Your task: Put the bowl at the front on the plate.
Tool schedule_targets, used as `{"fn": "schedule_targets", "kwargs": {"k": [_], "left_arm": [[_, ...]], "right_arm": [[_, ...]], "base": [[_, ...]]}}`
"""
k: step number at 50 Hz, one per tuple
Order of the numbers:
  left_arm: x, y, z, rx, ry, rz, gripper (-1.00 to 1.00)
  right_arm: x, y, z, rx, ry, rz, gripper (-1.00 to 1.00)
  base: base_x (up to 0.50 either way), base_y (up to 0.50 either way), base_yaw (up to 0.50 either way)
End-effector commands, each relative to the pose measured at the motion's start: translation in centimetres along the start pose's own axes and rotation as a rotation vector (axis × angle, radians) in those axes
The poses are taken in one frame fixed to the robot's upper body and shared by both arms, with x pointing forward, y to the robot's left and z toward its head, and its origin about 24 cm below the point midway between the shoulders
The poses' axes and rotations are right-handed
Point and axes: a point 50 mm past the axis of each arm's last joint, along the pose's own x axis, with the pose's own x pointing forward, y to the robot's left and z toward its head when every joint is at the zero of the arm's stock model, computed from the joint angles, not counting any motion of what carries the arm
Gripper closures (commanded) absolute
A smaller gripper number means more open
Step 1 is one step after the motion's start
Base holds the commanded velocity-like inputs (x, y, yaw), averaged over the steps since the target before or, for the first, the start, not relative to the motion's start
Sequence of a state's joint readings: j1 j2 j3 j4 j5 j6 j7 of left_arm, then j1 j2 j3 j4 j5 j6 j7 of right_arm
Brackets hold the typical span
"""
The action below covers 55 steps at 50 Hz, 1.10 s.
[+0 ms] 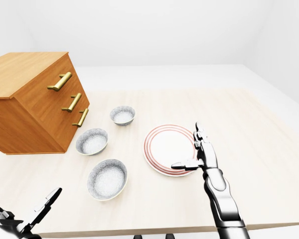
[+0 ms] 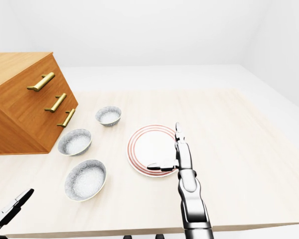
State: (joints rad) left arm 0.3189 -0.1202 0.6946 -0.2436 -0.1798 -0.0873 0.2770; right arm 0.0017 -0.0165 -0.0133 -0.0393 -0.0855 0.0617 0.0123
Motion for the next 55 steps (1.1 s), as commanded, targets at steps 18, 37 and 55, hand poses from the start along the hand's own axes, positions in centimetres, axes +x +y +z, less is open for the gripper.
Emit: {"fn": "schedule_targets", "kwargs": {"k": [18,37,55], "left_arm": [[0.1,0.0,0.1,-0.005,-0.006,0.005,-1.00],[0.2,0.0,0.1,-0.005,-0.004,0.006,-1.00],[0.3,-0.1,0.3,-0.008,-0.012,0.008,-1.00]], "right_arm": [[-2.9,3.3,14.0,-0.137,-0.614,0.113,-1.00],[-2.3,9.9,14.8,-1.152,-0.519,0.298,-1.00],[-0.3,8.8,14.2,-1.455,-0.188,0.122,-1.00]], "base": [[0.00,0.00,0.00],[0.00,0.00,0.00],[0.00,0.00,0.00]]}}
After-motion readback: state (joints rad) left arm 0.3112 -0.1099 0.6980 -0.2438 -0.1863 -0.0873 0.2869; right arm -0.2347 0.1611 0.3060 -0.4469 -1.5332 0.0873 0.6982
